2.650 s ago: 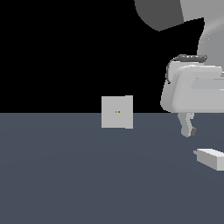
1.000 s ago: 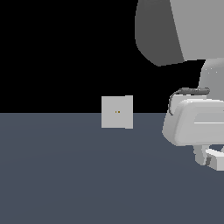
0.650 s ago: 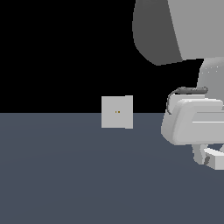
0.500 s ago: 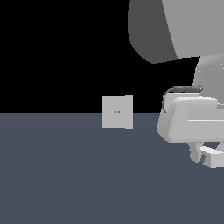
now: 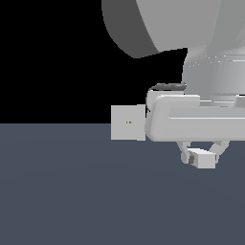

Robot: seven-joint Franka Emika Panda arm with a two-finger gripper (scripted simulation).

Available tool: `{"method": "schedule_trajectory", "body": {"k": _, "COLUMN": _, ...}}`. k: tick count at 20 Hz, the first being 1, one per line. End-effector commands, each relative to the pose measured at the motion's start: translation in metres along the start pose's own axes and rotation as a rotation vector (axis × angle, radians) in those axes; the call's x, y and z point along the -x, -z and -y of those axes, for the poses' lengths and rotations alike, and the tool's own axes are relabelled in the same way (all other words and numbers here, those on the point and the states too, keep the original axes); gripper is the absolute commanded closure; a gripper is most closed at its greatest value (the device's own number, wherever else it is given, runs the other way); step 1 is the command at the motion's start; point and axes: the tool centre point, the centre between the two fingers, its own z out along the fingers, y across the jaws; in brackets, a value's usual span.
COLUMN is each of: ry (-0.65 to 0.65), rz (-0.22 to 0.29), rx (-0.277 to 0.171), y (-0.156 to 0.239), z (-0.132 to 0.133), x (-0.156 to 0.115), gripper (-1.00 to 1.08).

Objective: Plug the charger into the wall socket.

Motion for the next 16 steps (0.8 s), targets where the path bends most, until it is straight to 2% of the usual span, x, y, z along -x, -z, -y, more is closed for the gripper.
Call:
{"method": "schedule_trajectory", "body": {"k": 1, "ry": -0.018, "rz": -0.001, "rx": 0.004, "y": 0.006, "z": 0.015, "x": -0.007, "gripper": 1.08}}
{"method": "schedule_trajectory", "body": {"k": 16, "ry": -0.123, "rz": -0.001, "rx": 0.029, "y": 0.037, "z": 0.099, "x": -0.051, "gripper": 1.08}}
